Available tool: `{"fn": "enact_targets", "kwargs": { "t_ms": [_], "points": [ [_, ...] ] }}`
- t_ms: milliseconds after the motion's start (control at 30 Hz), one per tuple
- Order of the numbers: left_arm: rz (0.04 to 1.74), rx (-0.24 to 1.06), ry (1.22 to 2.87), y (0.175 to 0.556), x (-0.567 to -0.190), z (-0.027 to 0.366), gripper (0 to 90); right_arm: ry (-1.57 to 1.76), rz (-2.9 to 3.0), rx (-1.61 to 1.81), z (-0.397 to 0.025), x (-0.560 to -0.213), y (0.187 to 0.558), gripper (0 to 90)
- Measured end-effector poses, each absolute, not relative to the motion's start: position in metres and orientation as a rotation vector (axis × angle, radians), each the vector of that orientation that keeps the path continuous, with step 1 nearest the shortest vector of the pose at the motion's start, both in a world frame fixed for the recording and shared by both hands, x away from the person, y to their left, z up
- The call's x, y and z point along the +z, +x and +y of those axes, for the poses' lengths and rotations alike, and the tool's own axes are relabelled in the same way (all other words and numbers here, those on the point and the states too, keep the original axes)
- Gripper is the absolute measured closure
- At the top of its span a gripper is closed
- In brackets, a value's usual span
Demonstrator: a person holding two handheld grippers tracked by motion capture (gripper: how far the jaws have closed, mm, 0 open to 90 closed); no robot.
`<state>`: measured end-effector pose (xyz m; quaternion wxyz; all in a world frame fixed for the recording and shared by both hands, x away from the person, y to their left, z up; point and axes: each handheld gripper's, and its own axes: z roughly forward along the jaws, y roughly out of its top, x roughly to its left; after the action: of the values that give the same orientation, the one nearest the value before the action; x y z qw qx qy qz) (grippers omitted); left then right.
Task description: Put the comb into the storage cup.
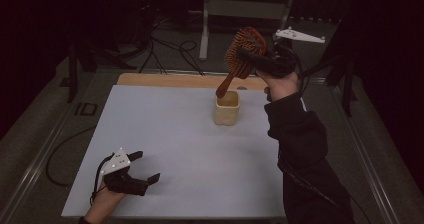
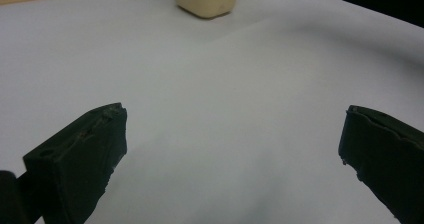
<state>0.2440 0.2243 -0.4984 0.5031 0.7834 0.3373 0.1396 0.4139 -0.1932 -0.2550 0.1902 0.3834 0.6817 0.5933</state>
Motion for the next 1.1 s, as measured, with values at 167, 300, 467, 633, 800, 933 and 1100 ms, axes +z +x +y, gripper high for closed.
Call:
{"fn": "enact_targets", "kwargs": {
  "t_ms": [167,300,467,633,800,933,1100],
  "points": [
    [0.813,0.341,1.88,0.243,-0.498,0.225,0.0,1.107,1.913,1.636,-0.194,-0.264,0.426,52.8],
    [0.804,0.352,1.874,0.242,-0.497,0.225,0.0,1.128,1.921,1.607,-0.195,-0.276,0.436,52.8],
    [0.796,0.36,1.873,0.241,-0.497,0.225,0.0,1.141,1.917,1.58,-0.196,-0.292,0.443,52.8],
    [0.792,0.361,1.87,0.241,-0.497,0.225,0.0,1.161,1.92,1.557,-0.198,-0.304,0.45,52.8],
    [0.785,0.363,1.87,0.24,-0.497,0.224,0.0,1.187,1.942,1.533,-0.196,-0.318,0.455,52.8],
    [0.779,0.37,1.866,0.24,-0.496,0.225,0.0,1.196,1.949,1.528,-0.194,-0.327,0.459,52.8],
    [0.781,0.36,1.869,0.24,-0.497,0.225,0.0,1.214,1.965,1.519,-0.193,-0.338,0.463,52.8]
  ]
}}
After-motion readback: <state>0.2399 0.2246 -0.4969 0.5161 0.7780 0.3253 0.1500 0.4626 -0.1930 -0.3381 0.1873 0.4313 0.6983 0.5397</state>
